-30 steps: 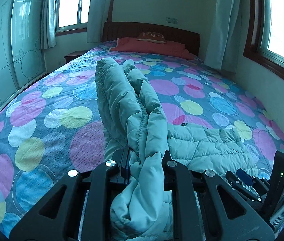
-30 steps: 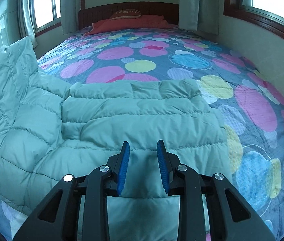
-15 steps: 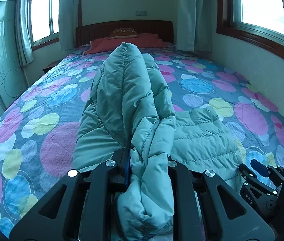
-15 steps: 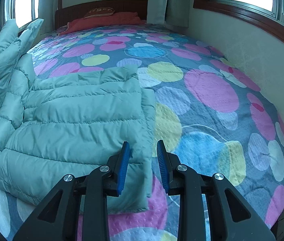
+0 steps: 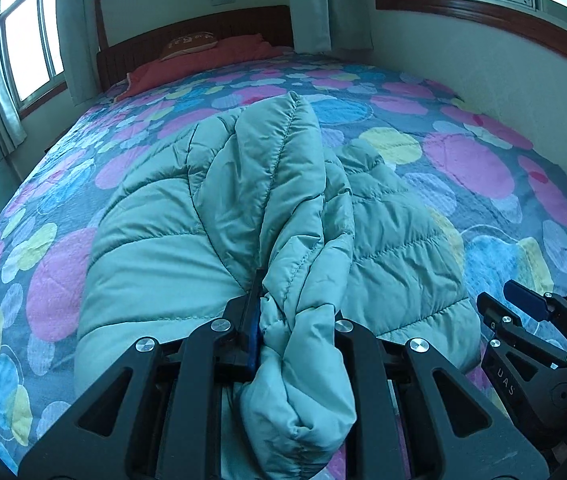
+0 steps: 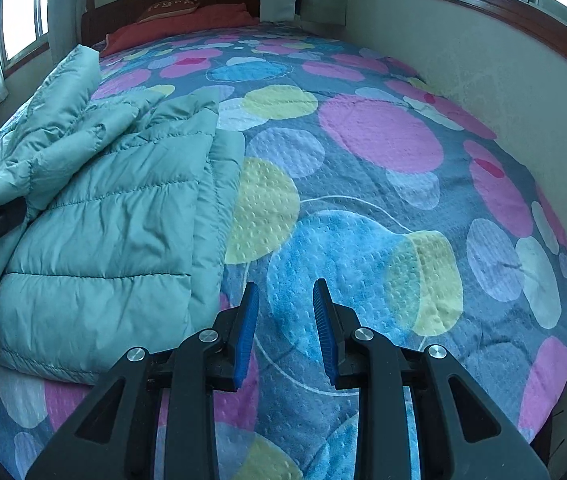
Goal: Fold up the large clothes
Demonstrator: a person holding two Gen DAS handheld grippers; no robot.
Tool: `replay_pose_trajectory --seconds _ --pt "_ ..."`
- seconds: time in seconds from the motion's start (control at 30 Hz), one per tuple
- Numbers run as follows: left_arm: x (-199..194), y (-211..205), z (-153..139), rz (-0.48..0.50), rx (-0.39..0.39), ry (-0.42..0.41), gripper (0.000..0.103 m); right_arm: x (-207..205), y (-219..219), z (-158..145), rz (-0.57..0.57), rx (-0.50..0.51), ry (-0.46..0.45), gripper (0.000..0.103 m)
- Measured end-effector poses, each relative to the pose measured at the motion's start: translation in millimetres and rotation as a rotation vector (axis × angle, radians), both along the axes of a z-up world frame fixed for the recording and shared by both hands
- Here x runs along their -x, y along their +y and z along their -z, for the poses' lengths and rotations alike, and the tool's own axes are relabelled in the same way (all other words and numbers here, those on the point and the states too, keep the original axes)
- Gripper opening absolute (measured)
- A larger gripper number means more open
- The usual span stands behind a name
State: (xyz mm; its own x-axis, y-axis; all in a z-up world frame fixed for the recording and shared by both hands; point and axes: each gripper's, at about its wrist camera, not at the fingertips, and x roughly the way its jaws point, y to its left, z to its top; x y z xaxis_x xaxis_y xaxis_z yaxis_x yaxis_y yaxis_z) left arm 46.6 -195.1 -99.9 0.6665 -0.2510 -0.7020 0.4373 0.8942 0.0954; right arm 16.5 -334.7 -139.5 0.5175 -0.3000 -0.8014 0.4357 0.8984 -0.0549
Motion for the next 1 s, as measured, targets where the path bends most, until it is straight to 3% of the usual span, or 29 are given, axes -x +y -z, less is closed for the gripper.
replay_pose_trajectory --seconds 0.2,0.37,0.43,0.57,0.7,1.0 --pt "6.8 -16.6 17.2 0.06 -0.038 0.008 0.016 -2.0 -1.2 3.8 -0.004 -0.005 0.013 0.029" --pt "14.6 -18.0 8.6 0.096 -0.033 0.014 0.022 1.1 -5.1 -0.9 0.005 -0.006 0.01 0.029" --pt "17.8 -15.1 2.0 0.103 -0.006 0.028 0.03 3.8 -7.6 -4.2 0.012 0.002 0.007 0.029" --pt "27.8 -4.7 -17.3 0.124 0.057 0.04 0.038 10.6 -11.3 -10.8 0.025 0.021 0.004 0.029" --pt "34.0 15.2 -33.0 0.108 0.128 0.057 0.04 14.7 -10.2 -16.8 0.026 0.042 0.003 0.029" --pt "28.1 93.2 -61.6 -0.035 0.328 0.105 0.044 11.1 8.4 -33.6 -0.011 0.083 -0.015 0.029"
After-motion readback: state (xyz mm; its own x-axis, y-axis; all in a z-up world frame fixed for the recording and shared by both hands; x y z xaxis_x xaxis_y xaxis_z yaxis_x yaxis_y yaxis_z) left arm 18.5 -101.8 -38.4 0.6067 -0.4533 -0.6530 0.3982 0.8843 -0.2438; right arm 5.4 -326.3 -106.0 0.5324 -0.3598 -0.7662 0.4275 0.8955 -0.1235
